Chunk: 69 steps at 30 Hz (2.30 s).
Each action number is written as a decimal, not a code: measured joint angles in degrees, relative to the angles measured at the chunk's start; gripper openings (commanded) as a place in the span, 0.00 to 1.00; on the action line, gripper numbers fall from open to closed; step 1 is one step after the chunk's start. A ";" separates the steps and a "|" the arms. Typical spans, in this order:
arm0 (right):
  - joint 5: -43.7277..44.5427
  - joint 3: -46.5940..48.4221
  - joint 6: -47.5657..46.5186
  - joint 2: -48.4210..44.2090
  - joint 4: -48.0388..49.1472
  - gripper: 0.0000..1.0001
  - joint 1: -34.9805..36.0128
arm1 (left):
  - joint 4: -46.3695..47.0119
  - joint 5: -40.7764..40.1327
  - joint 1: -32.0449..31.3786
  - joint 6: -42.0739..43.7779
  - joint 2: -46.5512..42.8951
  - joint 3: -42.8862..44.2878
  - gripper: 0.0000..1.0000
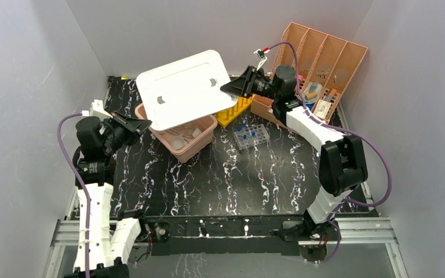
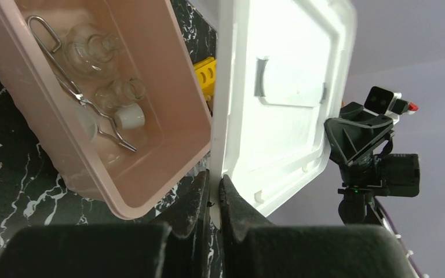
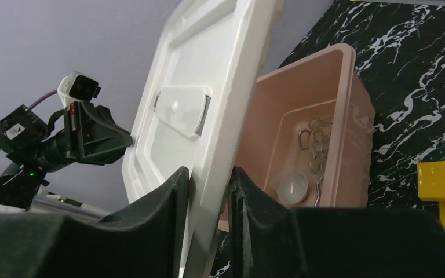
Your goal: Organize the chemistry lab equipment
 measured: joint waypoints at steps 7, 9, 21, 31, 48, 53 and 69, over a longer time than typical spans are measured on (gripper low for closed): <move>-2.67 -0.33 3.80 -0.96 2.60 0.00 -0.35 | -1.40 -0.83 0.00 3.21 -0.39 -0.02 0.43; -2.47 -1.66 2.10 -2.32 2.56 0.00 -0.31 | -1.97 -1.29 0.00 3.41 -0.50 0.00 0.61; 6.40 -9.20 -17.33 -16.02 -4.98 0.00 0.33 | -7.39 -6.12 0.00 6.03 1.25 4.13 0.90; 23.32 -15.52 -53.79 -31.65 -15.98 0.00 19.10 | 0.15 5.81 -0.11 -12.94 4.13 4.59 0.88; 61.68 -22.12 -95.08 -32.28 -12.37 0.00 42.40 | 9.33 15.56 -0.15 -33.83 7.02 3.74 0.84; 67.45 -25.31 -107.27 -27.36 -1.86 0.00 48.26 | 12.09 17.11 -0.17 -38.03 7.23 -1.05 0.84; 77.40 -26.71 -132.82 -15.96 19.69 0.00 58.49 | 17.75 19.50 0.28 -41.57 7.93 -6.12 0.00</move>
